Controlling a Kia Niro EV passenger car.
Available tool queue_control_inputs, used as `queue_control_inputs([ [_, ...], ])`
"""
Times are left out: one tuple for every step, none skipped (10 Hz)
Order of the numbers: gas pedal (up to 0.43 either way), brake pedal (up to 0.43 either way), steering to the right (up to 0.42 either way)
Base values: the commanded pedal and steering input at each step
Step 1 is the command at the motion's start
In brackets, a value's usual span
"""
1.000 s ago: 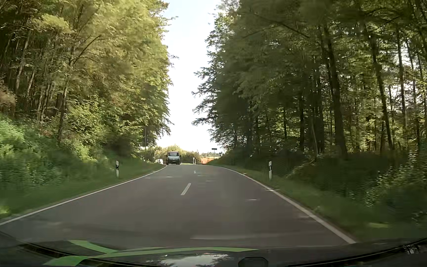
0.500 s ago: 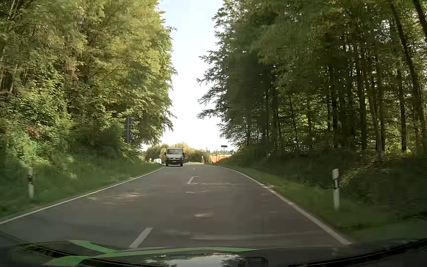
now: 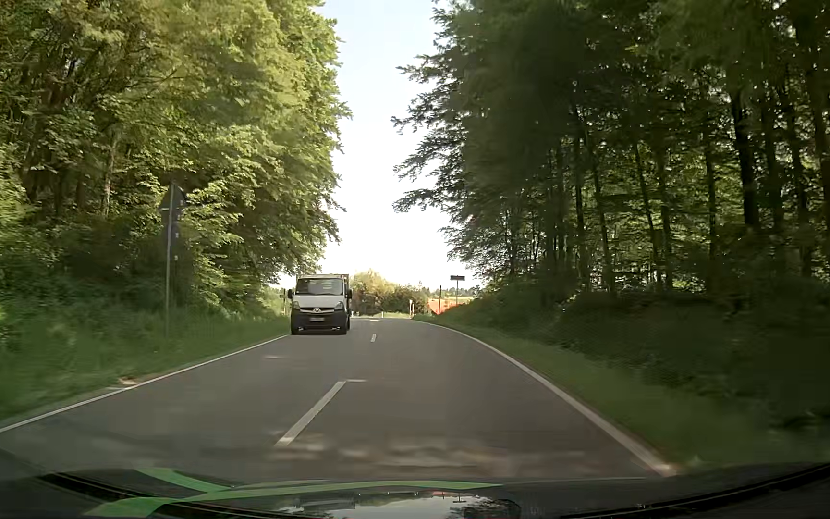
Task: Follow the waypoints while adhering to traffic rules and regulations
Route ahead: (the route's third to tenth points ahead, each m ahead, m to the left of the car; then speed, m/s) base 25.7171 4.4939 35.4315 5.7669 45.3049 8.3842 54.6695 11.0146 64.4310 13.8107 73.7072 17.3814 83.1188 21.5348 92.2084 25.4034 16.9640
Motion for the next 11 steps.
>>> queue_control_inputs([
  [0.11,0.0,-0.026],
  [0.13,0.0,-0.026],
  [0.138,0.0,-0.026],
  [0.138,0.0,-0.026],
  [0.138,0.0,-0.026],
  [0.138,0.0,-0.026],
  [0.138,0.0,-0.026],
  [0.13,0.0,-0.026],
  [0.13,0.0,-0.026],
  [0.13,0.0,-0.027],
  [0.118,0.0,-0.029],
])
